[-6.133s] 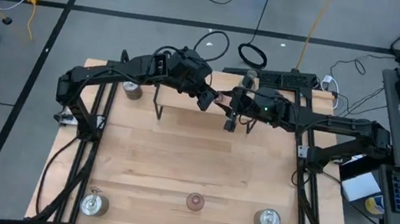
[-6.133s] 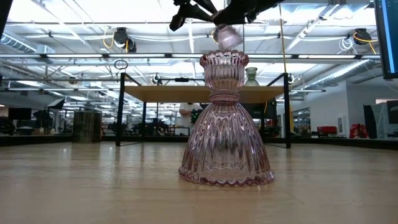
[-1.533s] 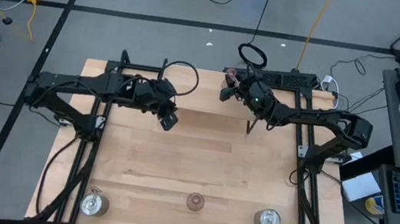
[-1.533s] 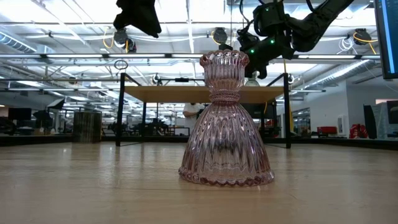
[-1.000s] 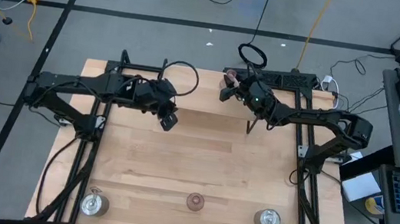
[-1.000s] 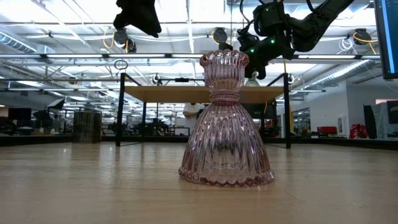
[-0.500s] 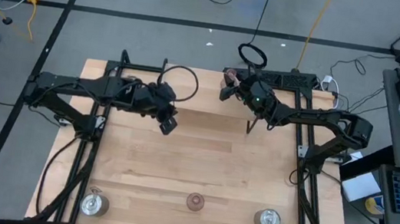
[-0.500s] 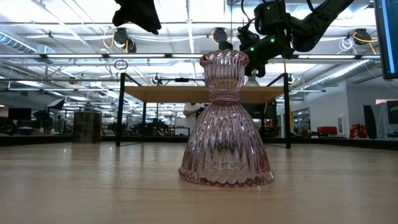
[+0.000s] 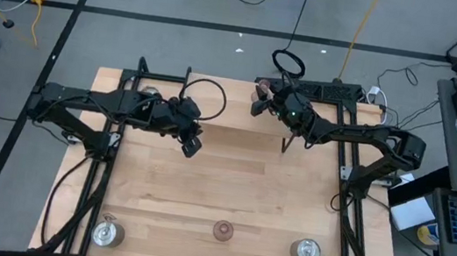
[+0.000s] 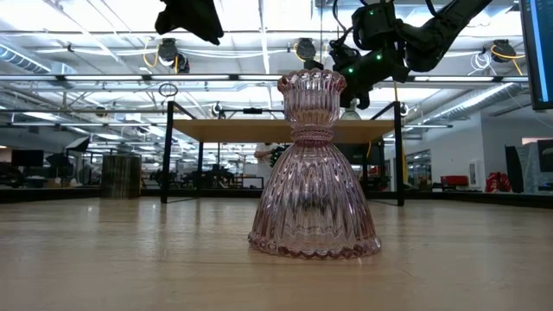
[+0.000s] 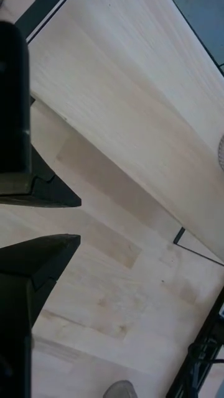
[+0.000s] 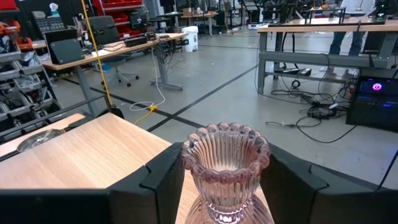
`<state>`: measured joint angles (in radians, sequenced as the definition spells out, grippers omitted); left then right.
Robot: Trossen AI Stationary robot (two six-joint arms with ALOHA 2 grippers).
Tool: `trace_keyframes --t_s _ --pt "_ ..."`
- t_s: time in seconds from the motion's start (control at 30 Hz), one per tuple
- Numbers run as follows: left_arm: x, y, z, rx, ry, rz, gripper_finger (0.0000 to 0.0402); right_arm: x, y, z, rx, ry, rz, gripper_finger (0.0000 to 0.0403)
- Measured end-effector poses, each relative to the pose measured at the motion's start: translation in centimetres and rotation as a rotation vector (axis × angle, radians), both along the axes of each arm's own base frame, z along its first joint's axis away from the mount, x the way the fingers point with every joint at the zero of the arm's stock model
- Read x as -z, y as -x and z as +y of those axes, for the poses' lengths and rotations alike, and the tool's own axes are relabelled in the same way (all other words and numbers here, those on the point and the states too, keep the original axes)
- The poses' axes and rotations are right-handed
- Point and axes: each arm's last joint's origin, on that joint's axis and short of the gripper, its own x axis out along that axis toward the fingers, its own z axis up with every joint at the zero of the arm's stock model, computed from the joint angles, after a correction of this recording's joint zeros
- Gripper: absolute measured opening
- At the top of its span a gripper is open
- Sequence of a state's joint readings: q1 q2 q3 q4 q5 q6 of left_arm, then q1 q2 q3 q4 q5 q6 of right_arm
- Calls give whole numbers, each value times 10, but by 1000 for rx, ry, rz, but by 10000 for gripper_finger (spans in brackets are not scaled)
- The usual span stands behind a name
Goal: Pick & Place candle stick holders
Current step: Put the left pink candle holder on the shelf
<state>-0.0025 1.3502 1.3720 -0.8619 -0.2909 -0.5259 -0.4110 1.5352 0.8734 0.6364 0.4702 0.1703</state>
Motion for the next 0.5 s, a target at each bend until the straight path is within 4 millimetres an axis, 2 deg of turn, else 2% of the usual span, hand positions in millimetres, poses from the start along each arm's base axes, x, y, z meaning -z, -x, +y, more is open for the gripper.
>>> trace_keyframes --t_s 0.23,0.5 --pt "0 0 0 -2 1 -1 81 0 0 0 0 0 0 190" --pt "0 0 0 -3 2 -1 81 0 0 0 0 1 -2 237"
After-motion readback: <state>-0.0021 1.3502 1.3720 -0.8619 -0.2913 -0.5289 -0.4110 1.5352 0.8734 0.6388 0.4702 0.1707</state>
